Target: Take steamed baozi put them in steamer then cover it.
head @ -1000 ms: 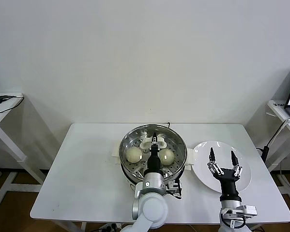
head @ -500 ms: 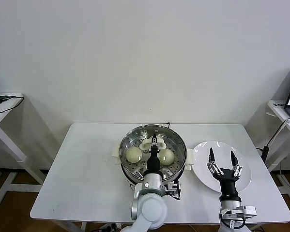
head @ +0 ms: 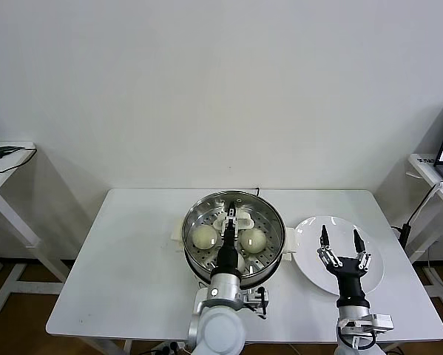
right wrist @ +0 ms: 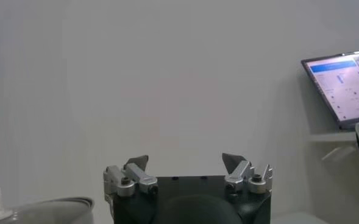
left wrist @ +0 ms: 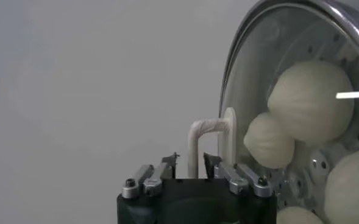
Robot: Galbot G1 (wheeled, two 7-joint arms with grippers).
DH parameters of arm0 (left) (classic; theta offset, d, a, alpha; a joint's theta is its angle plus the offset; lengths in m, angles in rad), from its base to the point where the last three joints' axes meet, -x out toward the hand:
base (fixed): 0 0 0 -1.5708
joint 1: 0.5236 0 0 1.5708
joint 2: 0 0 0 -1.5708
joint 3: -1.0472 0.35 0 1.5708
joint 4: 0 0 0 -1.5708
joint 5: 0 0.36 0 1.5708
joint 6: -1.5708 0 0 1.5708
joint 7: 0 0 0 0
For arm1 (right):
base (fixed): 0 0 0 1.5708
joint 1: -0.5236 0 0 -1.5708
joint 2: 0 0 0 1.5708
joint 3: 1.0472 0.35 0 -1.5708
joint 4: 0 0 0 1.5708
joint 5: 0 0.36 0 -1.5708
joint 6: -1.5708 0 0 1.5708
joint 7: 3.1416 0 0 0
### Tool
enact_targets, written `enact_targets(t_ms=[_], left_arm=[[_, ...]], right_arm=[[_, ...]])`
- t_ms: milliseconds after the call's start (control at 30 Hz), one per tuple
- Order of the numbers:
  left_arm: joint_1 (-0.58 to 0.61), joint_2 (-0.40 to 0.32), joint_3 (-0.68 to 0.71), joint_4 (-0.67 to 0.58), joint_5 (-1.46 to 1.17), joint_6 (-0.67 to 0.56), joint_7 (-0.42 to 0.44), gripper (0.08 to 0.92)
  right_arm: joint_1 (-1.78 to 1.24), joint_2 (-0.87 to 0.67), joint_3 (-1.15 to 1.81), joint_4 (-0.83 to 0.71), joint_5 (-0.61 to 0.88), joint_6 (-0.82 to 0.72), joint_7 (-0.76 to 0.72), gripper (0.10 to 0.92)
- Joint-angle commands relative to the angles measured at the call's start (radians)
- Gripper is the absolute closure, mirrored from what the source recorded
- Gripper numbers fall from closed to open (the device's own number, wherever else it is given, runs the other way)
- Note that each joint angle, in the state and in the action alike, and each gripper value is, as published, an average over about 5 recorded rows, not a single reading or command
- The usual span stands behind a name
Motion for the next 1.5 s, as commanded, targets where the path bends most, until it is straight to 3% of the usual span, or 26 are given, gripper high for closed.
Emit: enact_targets(t_ms=[33,267,467,633,733,933,1200,1500], left_arm=[[0.132,0.131,-0.013,-0.237,-0.086,-0.016,-0.099,0.365],[0.307,0.213,-0.054,-0.412,-0.304,-0.080,-0.234,0.192],[0.444,0.261,-0.235,-0.547,-0.739,-0.328,-0.465,0.177],[0.500,0.237,-0.464,-0.567,-1.204,-0.528,-0.559,0.177],[0.492,0.185,-0.610,-0.501,-1.377,-0.585,-0.535,0.177],[0.470,0.106,-0.793,-0.413,-1.580,-0.613,-0.400,0.177],[0.451,0.101,-0.857,-0.306,-1.590,-0.663,-0.242,0.177],[0.451,0.088,-0.868,-0.253,-1.593,-0.686,-0.220,0.177]], right_arm=[[0.006,-0.002,-0.004,-0.008,0.001,-0.001,0.001,0.203],[0.016,-0.011,-0.002,-0.005,0.004,-0.028,0.004,0.203],[0.012,-0.015,0.000,0.023,-0.007,-0.100,0.010,0.203],[0.000,-0.020,0.000,0.064,-0.023,-0.144,0.015,0.203],[-0.005,-0.020,0.001,0.092,-0.029,-0.164,0.021,0.203],[-0.011,-0.023,0.008,0.121,-0.026,-0.169,0.023,0.203],[-0.001,-0.030,0.013,0.125,-0.027,-0.186,0.018,0.203],[0.012,-0.027,0.011,0.123,-0.037,-0.193,0.017,0.203]])
